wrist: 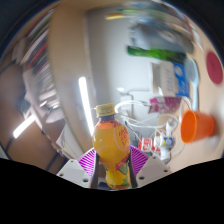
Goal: Pour water
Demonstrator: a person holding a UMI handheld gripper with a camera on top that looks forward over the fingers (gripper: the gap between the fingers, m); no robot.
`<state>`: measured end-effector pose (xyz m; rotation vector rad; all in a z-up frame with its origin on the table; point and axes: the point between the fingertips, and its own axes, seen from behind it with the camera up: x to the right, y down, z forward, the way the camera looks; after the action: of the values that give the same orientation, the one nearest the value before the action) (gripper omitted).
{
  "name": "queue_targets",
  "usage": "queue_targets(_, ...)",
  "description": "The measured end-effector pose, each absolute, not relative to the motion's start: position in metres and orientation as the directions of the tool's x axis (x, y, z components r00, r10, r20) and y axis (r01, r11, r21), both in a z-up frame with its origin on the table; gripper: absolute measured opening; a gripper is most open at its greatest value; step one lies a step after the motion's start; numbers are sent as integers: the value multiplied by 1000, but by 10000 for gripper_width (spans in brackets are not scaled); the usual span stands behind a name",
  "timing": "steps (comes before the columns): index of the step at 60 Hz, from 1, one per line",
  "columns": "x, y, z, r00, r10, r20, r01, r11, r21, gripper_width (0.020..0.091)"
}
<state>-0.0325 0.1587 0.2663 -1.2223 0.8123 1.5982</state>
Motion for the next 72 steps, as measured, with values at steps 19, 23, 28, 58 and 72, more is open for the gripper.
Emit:
queue_targets(19, 136, 147, 305, 903, 218, -371, -400, 105, -911, 456)
queue_targets(23, 178, 155, 261, 954, 131, -270, -284, 106, -953, 456)
queue_targets(28, 199, 172, 209, 972, 73, -224, -226, 27, -974, 457)
queue_targets(58, 199, 192, 103, 985, 100, -140, -134, -70, -989, 465)
queue_targets(72, 202, 191, 103, 987, 71, -142, -135, -100, -986, 614)
